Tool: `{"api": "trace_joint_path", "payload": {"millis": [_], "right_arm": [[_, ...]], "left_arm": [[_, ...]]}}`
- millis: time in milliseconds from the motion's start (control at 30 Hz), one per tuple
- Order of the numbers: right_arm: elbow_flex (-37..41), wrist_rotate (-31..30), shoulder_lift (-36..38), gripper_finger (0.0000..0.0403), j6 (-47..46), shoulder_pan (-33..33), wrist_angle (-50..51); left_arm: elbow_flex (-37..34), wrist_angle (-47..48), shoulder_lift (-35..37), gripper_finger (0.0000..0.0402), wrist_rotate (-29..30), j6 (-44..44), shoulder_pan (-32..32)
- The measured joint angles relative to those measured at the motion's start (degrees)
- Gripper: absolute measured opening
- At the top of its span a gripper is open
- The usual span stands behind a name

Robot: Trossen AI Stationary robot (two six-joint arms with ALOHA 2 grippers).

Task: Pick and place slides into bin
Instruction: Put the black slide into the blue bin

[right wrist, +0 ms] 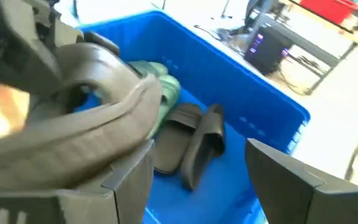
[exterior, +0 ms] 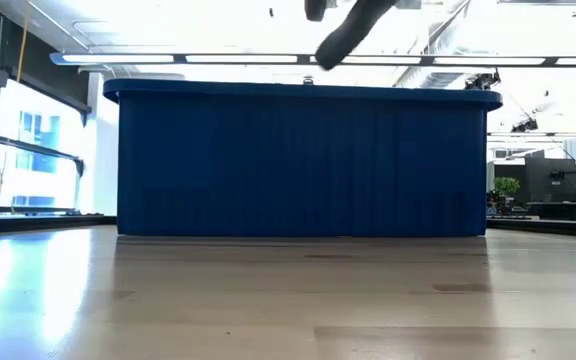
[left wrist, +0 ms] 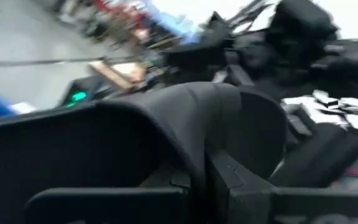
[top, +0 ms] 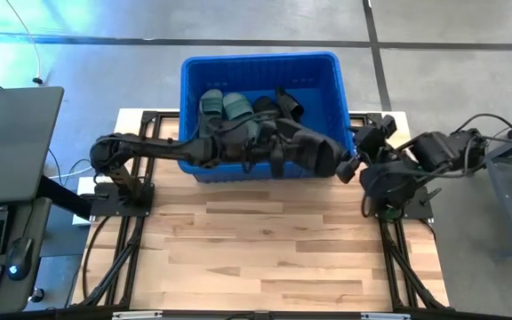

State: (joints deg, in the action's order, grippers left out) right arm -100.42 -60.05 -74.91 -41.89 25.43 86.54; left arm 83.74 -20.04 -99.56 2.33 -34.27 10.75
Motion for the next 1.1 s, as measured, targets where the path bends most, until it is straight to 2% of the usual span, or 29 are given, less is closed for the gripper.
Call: {"api": "trace_joint_path", "payload": {"millis": [100, 300, 533, 667, 867, 1100], "right_arm": [[0.3, -5.0, -0.1, 0.0243, -8.4, 0.0, 4.1], [0.4, -17.4, 1.0, 0.0243, -6.2, -1.1, 2.7], [0.5, -16.5, 2.1, 0.0243, -3.2, -3.0, 3.2], [0.5, -16.2, 2.3, 0.0243, -4.9, -3.6, 3.3], [0.5, -14.9, 2.1, 0.0243, -8.5, -3.7, 3.4], [0.5, -12.6, 2.1, 0.0243, -9.4, -3.7, 3.5]], "left_arm": [[1.0, 5.0, 0.0, 0.0004, 1.1, 0.0, 2.5], [0.7, 5.4, -0.3, 0.0004, 1.9, 1.3, 4.0], [1.0, -0.5, -0.1, 0.0004, -3.0, 1.4, 3.9], [0.8, 3.0, -0.3, 0.0004, -1.2, 2.5, 5.3], [0.7, 14.0, -1.4, 0.0005, 3.3, 2.6, 8.6], [0.9, 11.6, -6.8, 0.0005, 2.7, -0.9, 9.4]]}}
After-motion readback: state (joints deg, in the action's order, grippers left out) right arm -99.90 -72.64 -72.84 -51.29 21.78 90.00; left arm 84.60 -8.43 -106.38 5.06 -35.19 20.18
